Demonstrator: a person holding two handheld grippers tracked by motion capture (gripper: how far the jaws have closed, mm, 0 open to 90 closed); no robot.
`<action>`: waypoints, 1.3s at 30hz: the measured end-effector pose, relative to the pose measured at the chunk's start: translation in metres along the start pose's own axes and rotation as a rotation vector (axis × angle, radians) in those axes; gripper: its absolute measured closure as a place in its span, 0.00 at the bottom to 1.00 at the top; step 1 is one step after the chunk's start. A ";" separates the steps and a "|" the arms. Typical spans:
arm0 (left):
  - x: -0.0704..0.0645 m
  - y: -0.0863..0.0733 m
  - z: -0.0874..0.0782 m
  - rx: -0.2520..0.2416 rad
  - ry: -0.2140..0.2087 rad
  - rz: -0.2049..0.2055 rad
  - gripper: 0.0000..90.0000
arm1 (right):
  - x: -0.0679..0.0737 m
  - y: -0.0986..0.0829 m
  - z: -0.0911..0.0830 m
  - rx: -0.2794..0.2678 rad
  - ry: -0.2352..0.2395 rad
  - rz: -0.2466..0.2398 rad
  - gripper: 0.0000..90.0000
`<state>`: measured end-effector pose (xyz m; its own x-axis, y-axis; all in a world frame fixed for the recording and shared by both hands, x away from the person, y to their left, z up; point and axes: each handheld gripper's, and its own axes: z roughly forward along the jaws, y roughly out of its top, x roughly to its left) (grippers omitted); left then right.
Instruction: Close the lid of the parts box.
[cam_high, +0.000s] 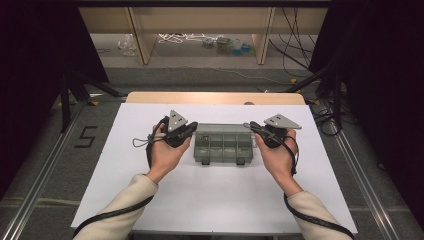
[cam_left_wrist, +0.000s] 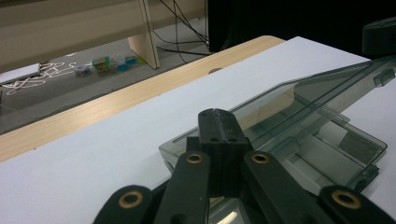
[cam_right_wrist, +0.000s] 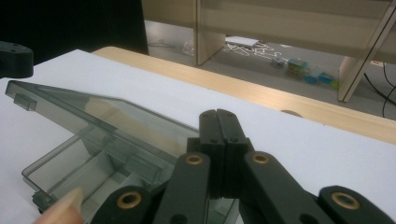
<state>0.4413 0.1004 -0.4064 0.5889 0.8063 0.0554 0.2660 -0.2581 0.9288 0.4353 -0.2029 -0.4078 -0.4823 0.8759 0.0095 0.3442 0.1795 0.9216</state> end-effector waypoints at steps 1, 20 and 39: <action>0.000 0.000 0.000 0.002 0.001 0.002 1.00 | -0.001 0.000 0.000 -0.006 -0.001 -0.010 1.00; -0.002 -0.008 0.001 0.025 -0.013 -0.004 1.00 | 0.000 -0.007 0.001 0.018 0.002 0.003 1.00; -0.006 -0.016 -0.001 0.044 -0.023 0.009 1.00 | 0.000 -0.016 0.000 0.042 0.021 0.009 1.00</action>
<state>0.4326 0.1004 -0.4213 0.6087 0.7915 0.0548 0.2937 -0.2889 0.9112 0.4298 -0.2054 -0.4229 -0.4955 0.8682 0.0261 0.3815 0.1905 0.9045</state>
